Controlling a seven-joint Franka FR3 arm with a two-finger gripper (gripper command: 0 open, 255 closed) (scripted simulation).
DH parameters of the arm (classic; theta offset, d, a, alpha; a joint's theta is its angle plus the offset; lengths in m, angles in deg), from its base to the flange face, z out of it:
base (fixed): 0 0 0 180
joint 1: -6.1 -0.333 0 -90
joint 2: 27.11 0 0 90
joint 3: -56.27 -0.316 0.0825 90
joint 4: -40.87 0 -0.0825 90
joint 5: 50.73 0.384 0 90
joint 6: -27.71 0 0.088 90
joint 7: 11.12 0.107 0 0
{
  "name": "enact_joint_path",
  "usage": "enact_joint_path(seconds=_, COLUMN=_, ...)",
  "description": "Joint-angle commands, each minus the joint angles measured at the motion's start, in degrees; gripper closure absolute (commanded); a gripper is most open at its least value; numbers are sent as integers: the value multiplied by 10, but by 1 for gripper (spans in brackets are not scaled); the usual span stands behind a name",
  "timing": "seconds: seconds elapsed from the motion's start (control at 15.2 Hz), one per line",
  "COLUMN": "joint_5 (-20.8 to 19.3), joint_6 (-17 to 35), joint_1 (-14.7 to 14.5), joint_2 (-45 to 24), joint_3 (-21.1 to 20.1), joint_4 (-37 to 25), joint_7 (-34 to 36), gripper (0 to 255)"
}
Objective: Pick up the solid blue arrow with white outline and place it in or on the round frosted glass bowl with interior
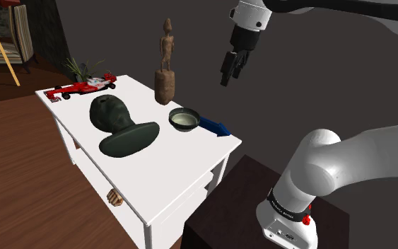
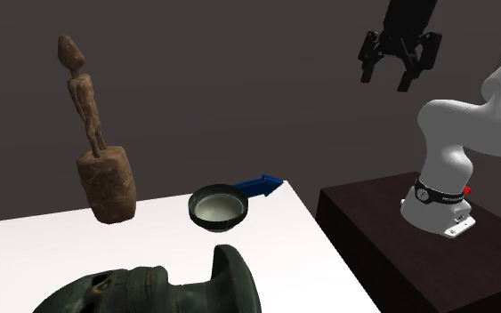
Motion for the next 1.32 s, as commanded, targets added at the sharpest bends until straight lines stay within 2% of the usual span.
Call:
enact_joint_path(seconds=0.0, joint_5=0, joint_6=0, joint_1=0, joint_2=0, joint_3=0, joint_4=0, joint_7=0, gripper=0)
enact_joint_path(seconds=0.66, joint_5=-33, joint_6=132, joint_1=30, joint_2=-135, joint_3=72, joint_4=32, joint_7=-63, gripper=0)
enact_joint_path(seconds=1.25, joint_5=-39, joint_6=238, joint_1=51, joint_2=-301, joint_3=132, joint_4=5, joint_7=-123, gripper=0)
